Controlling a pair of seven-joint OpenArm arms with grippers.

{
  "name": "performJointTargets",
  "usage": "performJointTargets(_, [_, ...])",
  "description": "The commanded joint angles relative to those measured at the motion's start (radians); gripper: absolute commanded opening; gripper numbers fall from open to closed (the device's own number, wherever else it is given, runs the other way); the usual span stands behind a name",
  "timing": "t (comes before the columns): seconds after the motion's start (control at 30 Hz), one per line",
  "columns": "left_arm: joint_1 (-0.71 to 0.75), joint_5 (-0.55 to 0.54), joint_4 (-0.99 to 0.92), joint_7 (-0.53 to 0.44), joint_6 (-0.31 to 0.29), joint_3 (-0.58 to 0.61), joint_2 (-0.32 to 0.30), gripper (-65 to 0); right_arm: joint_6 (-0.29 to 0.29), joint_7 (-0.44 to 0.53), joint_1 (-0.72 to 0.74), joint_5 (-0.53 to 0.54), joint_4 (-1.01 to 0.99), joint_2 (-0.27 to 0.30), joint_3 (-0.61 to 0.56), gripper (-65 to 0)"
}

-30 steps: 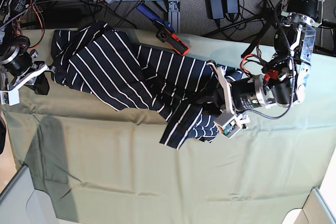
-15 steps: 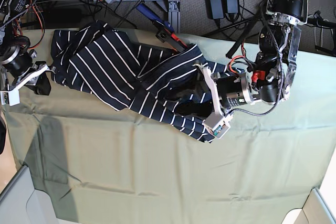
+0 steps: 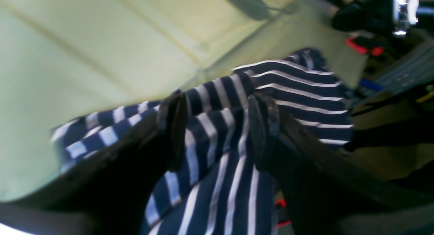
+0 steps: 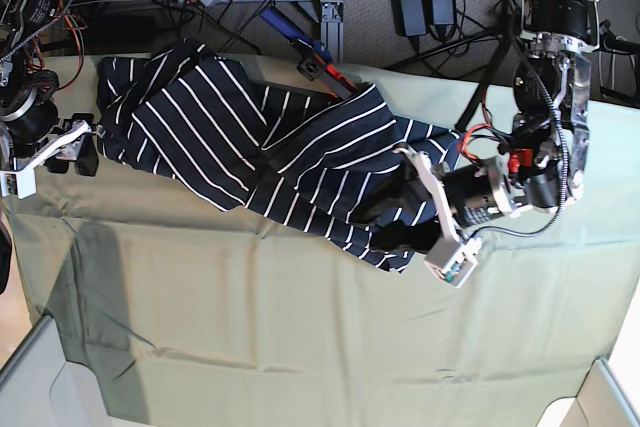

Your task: Fold the T-shirt properly

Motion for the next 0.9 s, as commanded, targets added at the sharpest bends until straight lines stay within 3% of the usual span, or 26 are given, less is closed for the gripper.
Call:
performJointTargets(0.0, [-0.018, -0.019, 0.018, -0.021, -0.013, -0.011, -0.018, -32.6, 0.024, 0.019, 0.007, 0.003, -0.003, 0.016, 0.01, -24.8])
performJointTargets(0.07, [-0.018, -0.019, 0.017, -0.021, -0.013, -0.018, -0.049, -32.6, 0.018, 0.014, 0.004, 0.003, -0.04, 0.016, 0.01, -21.4])
performJointTargets(0.3, [-0.011, -0.016, 0.016, -0.021, -0.013, -0.019, -0.102, -32.6, 0.019, -0.008, 0.005, 0.042, -0.19, 0.008, 0.01, -21.5])
performJointTargets(0.63, [-0.01, -0.012, 0.016, -0.022, -0.013, -0.019, -0.104, -32.6, 0.035, -0.05, 0.005, 0.105, -0.201, -0.133, 0.01, -21.6])
performJointTargets(0.87, [-0.01, 0.022, 0.016, -0.022, -0.013, -0.019, -0.104, -32.6, 0.034, -0.049, 0.005, 0.105, -0.201, -0.159, 0.01, -21.8])
